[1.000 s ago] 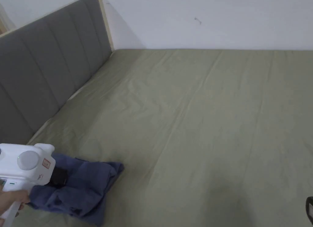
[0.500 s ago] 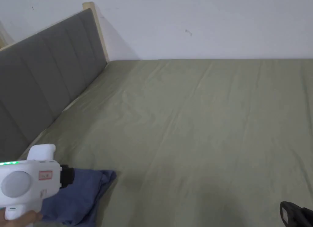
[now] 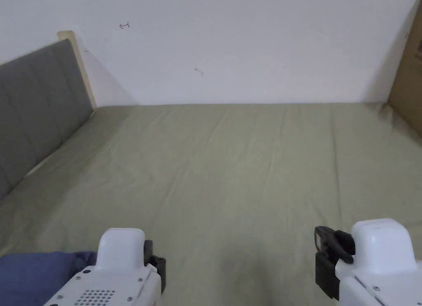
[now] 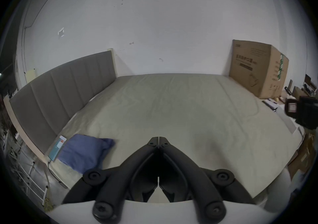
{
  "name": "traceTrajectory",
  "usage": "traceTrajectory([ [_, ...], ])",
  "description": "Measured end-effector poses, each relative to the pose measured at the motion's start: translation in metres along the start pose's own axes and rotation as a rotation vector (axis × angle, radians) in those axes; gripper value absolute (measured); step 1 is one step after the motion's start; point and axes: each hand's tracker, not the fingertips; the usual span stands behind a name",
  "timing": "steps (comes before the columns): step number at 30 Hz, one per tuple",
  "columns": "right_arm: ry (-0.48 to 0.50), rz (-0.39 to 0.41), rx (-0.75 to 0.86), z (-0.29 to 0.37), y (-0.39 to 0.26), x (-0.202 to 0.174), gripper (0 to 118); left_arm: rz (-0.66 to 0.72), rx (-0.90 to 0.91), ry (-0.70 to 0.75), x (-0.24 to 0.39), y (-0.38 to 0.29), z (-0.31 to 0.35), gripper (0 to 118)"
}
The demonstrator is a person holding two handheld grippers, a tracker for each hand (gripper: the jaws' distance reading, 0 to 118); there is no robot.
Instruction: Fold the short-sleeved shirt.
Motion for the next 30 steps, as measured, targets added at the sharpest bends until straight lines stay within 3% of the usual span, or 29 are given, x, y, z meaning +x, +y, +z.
traceTrajectory([
  [8,-0.026,-0.015,0.038,0.017,-0.006,0.014,0,-0.030,0.125,-0.056,0.056,0.013,0.036,0],
  [9,-0.030,-0.015,0.045,0.019,-0.006,0.016,0,-0.049,0.142,-0.048,0.059,0.014,0.039,5],
  [10,-0.035,-0.019,0.053,0.022,-0.005,0.018,0,-0.070,0.163,-0.053,0.066,0.017,0.041,18],
  [11,-0.042,-0.028,0.064,0.024,-0.004,0.019,2,-0.085,0.167,-0.053,0.069,0.018,0.043,42],
  [12,-0.042,-0.038,0.074,0.027,-0.003,0.022,11,-0.087,0.165,-0.059,0.071,0.019,0.046,72],
  [13,-0.040,-0.048,0.082,0.030,-0.001,0.025,23,-0.080,0.173,-0.066,0.073,0.020,0.049,84],
  [17,-0.035,-0.077,0.106,0.035,0.003,0.037,95,-0.055,0.131,-0.125,0.081,0.029,0.053,86],
  [18,-0.039,-0.084,0.107,0.036,0.004,0.039,108,-0.060,0.117,-0.140,0.083,0.031,0.051,86],
  [23,-0.070,-0.092,0.134,0.043,0.010,0.045,118,-0.026,0.155,-0.094,0.087,0.034,0.055,86],
  [28,-0.084,-0.103,0.156,0.047,0.017,0.050,118,-0.056,0.253,-0.091,0.087,0.043,0.068,108],
  [30,-0.085,-0.106,0.165,0.048,0.019,0.050,118,-0.052,0.287,-0.096,0.085,0.047,0.074,109],
])
